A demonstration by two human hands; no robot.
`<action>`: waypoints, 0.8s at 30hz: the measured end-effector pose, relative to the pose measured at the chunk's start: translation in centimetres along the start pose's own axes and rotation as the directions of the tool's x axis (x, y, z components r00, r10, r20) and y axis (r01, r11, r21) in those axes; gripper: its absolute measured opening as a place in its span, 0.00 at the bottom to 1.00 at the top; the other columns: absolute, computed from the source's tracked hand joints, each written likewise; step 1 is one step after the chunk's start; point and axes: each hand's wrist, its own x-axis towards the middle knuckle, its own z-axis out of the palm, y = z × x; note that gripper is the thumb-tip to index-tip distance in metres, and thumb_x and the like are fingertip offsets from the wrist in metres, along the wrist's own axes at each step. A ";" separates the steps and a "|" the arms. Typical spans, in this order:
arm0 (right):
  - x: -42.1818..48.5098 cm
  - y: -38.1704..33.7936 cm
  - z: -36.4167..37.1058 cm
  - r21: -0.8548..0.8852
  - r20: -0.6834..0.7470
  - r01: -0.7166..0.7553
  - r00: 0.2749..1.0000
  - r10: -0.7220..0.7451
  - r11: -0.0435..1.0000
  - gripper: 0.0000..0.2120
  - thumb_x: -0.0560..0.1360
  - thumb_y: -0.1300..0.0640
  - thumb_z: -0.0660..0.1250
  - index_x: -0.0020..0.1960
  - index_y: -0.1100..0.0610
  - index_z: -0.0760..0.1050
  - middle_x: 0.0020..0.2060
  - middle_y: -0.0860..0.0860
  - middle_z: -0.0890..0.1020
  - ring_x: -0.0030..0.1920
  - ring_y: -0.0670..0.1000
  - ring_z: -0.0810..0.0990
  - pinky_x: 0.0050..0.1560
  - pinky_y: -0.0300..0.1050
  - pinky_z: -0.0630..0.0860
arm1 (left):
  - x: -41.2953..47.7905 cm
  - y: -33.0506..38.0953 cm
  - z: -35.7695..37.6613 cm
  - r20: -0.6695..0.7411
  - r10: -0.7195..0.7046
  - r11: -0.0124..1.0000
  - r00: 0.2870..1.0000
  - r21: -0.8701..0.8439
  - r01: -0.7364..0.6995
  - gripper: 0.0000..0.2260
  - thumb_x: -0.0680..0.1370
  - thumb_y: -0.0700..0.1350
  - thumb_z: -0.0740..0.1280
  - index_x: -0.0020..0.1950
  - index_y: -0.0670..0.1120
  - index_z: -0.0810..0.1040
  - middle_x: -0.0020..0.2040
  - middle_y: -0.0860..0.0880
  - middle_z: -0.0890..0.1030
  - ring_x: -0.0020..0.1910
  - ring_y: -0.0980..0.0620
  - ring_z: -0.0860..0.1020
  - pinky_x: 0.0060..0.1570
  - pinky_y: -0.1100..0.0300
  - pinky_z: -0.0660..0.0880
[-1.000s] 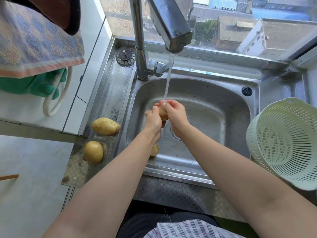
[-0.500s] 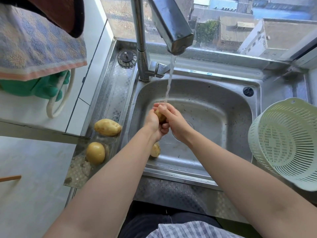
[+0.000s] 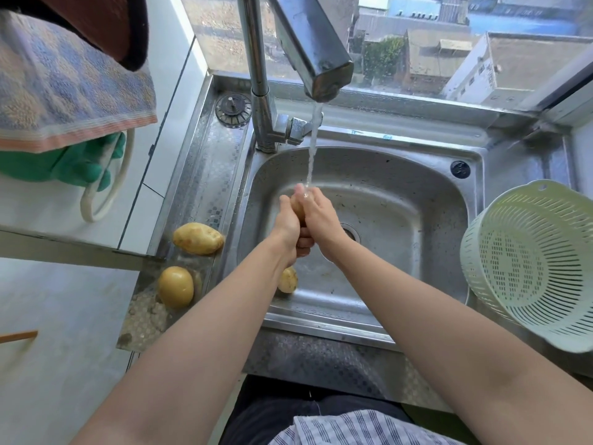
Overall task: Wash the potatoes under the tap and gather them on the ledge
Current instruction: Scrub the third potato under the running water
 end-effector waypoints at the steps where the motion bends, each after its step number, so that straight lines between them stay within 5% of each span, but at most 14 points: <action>1: 0.2 -0.2 0.1 0.030 -0.075 -0.039 0.996 0.041 0.999 0.15 0.81 0.48 0.57 0.41 0.55 0.71 0.38 0.53 0.76 0.37 0.51 0.75 0.36 0.43 0.72 | -0.1 -0.2 0.2 0.029 0.005 1.000 1.000 0.027 -0.005 0.33 0.79 0.66 0.42 0.32 0.45 0.71 0.21 0.49 0.67 0.19 0.54 0.62 0.21 0.67 0.57; 4: 0.3 -0.3 -0.1 0.059 -0.105 -0.047 0.993 0.053 0.997 0.18 0.82 0.50 0.53 0.42 0.54 0.77 0.42 0.54 0.81 0.42 0.53 0.79 0.36 0.42 0.74 | -0.1 -0.4 0.4 0.019 0.046 0.998 0.999 0.040 -0.047 0.29 0.79 0.65 0.45 0.35 0.47 0.73 0.26 0.48 0.69 0.24 0.54 0.64 0.24 0.64 0.59; 8: -0.3 0.8 -1.1 0.096 0.195 0.100 0.974 -0.118 0.990 0.16 0.81 0.52 0.59 0.68 0.49 0.70 0.58 0.46 0.79 0.58 0.47 0.78 0.57 0.43 0.78 | 0.1 0.4 -0.3 -0.035 0.034 0.999 0.999 -0.016 -0.034 0.29 0.80 0.63 0.45 0.32 0.45 0.69 0.19 0.50 0.64 0.20 0.54 0.60 0.20 0.68 0.57; 12: -0.1 0.8 -0.5 0.008 0.065 0.178 0.982 -0.178 0.984 0.05 0.77 0.51 0.64 0.50 0.52 0.75 0.45 0.54 0.81 0.46 0.52 0.80 0.45 0.49 0.78 | -0.1 0.3 -0.2 -0.018 0.017 0.999 1.000 -0.030 -0.017 0.31 0.79 0.66 0.45 0.33 0.45 0.71 0.18 0.50 0.66 0.15 0.55 0.61 0.18 0.70 0.57; 14: 0.2 0.0 0.1 0.005 -0.095 0.132 0.987 -0.131 0.991 0.11 0.78 0.51 0.60 0.40 0.54 0.74 0.38 0.56 0.79 0.39 0.53 0.78 0.40 0.50 0.76 | -0.6 0.0 0.4 0.034 0.039 0.999 0.999 -0.028 -0.038 0.32 0.79 0.67 0.45 0.31 0.46 0.70 0.18 0.51 0.67 0.15 0.56 0.62 0.18 0.69 0.58; 18: 0.4 -0.9 -0.4 0.120 -0.084 0.007 0.996 0.003 0.993 0.16 0.82 0.54 0.54 0.43 0.57 0.77 0.35 0.53 0.80 0.35 0.49 0.78 0.31 0.38 0.73 | -0.7 -0.3 0.7 0.033 0.058 0.998 0.998 -0.037 -0.057 0.31 0.78 0.68 0.45 0.30 0.47 0.67 0.17 0.52 0.63 0.16 0.56 0.60 0.18 0.69 0.56; 22: 0.5 0.1 -1.2 0.222 -0.024 -0.060 0.997 0.068 0.973 0.14 0.79 0.60 0.56 0.52 0.58 0.81 0.53 0.61 0.83 0.56 0.58 0.81 0.50 0.48 0.78 | -0.2 -0.1 -0.6 0.008 0.025 1.000 1.000 0.010 -0.025 0.28 0.78 0.68 0.45 0.29 0.49 0.59 0.18 0.52 0.58 0.16 0.56 0.54 0.18 0.70 0.51; 24: 0.6 0.8 -1.5 0.236 0.024 -0.052 0.999 0.048 0.970 0.14 0.80 0.62 0.56 0.60 0.59 0.77 0.59 0.62 0.81 0.58 0.58 0.79 0.58 0.52 0.76 | -0.1 -0.1 -1.1 0.006 0.015 1.000 1.000 0.011 -0.015 0.29 0.78 0.69 0.43 0.30 0.48 0.60 0.18 0.52 0.59 0.16 0.56 0.54 0.18 0.69 0.51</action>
